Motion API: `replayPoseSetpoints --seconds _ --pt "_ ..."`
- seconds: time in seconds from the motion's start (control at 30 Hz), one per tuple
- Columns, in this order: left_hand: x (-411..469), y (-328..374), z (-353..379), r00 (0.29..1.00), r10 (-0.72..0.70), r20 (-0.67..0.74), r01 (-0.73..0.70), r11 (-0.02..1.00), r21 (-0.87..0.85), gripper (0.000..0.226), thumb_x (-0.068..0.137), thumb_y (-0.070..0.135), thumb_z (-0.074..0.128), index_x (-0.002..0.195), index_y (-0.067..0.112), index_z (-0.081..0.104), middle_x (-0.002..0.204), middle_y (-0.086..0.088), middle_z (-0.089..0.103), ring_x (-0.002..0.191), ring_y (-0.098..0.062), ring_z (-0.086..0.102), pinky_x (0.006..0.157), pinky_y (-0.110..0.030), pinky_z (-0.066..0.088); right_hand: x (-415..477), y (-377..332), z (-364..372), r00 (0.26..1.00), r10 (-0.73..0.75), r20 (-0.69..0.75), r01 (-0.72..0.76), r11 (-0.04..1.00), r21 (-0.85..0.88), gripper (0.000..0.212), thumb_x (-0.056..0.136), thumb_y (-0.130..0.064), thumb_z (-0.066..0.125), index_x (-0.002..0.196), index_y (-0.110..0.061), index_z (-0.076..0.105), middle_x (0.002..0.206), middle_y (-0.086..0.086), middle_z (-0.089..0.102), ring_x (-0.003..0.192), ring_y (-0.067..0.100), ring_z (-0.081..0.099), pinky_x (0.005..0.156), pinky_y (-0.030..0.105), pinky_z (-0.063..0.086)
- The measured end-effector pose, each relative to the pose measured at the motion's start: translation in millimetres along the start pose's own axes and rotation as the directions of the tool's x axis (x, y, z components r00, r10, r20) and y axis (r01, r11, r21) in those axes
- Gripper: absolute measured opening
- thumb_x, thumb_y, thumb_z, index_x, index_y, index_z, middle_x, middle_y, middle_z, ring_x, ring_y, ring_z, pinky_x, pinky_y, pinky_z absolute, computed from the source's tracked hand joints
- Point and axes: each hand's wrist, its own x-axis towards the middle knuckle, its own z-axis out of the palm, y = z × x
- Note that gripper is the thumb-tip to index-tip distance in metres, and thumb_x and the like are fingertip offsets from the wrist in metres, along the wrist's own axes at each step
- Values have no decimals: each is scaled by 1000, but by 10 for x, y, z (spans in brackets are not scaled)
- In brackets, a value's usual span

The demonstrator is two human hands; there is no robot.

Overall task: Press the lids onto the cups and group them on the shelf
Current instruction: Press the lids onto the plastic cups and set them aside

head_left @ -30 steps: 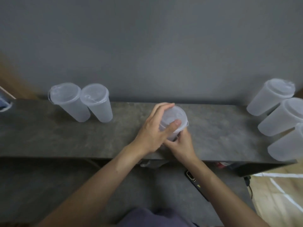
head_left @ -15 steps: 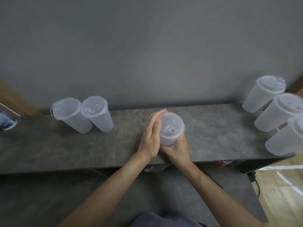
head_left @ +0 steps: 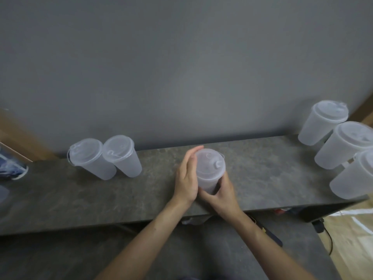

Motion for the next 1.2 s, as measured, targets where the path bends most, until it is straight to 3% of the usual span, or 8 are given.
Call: replayPoseSetpoints --seconds 0.17,0.33,0.43,0.57,0.67,0.77,0.93,1.2 --pt "283 132 28 980 -101 173 113 992 -63 40 93 25 45 113 4 72 111 -15 75 104 -19 70 93 -29 53 26 5 6 999 -6 36 7 1000 -21 87 71 -17 83 148 -23 43 130 -9 66 122 7 63 101 36 55" --pt "-2 4 110 1000 -2 14 2 999 41 34 100 32 42 116 23 71 113 7 74 110 -12 68 97 -31 52 33 -18 18 998 5 -55 -1 998 62 96 67 -33 97 146 -21 43 138 -3 62 129 13 61 105 34 52" --pt "121 77 105 992 -84 95 85 996 -15 36 97 27 46 114 12 73 114 -3 75 107 -11 68 96 -28 50 59 21 -14 1000 7 -31 -5 999 54 91 72 -18 95 147 -15 44 136 -2 65 128 14 62 105 35 53" --pt "253 56 45 980 -82 183 84 996 -2 42 98 31 43 115 9 73 113 -6 76 108 -16 69 96 -29 51 53 0 -8 1000 -1 -13 2 998 69 91 69 -27 93 146 -18 46 134 -6 66 125 9 64 103 32 54" --pt "161 -22 80 998 -32 62 28 998 63 42 99 39 40 116 20 73 114 6 75 112 -14 68 101 -37 51 12 -62 38 996 4 -94 6 995 102 97 60 -39 97 140 -31 44 134 -9 63 122 4 62 97 23 53" --pt "90 16 142 998 -31 -47 34 998 56 40 99 35 38 115 23 72 115 12 73 113 -7 66 100 -29 49 -8 -32 41 993 -1 -122 10 998 69 84 65 -25 99 126 -43 44 130 -14 61 120 0 62 93 21 52" --pt "211 205 48 969 -225 98 233 970 -76 34 104 26 44 109 17 77 109 4 77 102 -5 70 84 -16 50 20 52 2 1000 -10 -27 11 1000 25 79 78 -15 90 138 -38 45 134 -13 62 124 1 61 100 23 53" --pt "153 147 -10 984 -147 96 152 988 -39 37 110 16 37 113 4 72 112 -4 75 103 -8 69 86 -17 50 24 -18 21 1000 5 -18 -3 998 65 91 72 -30 95 145 -25 41 136 -10 62 126 3 60 102 25 52"
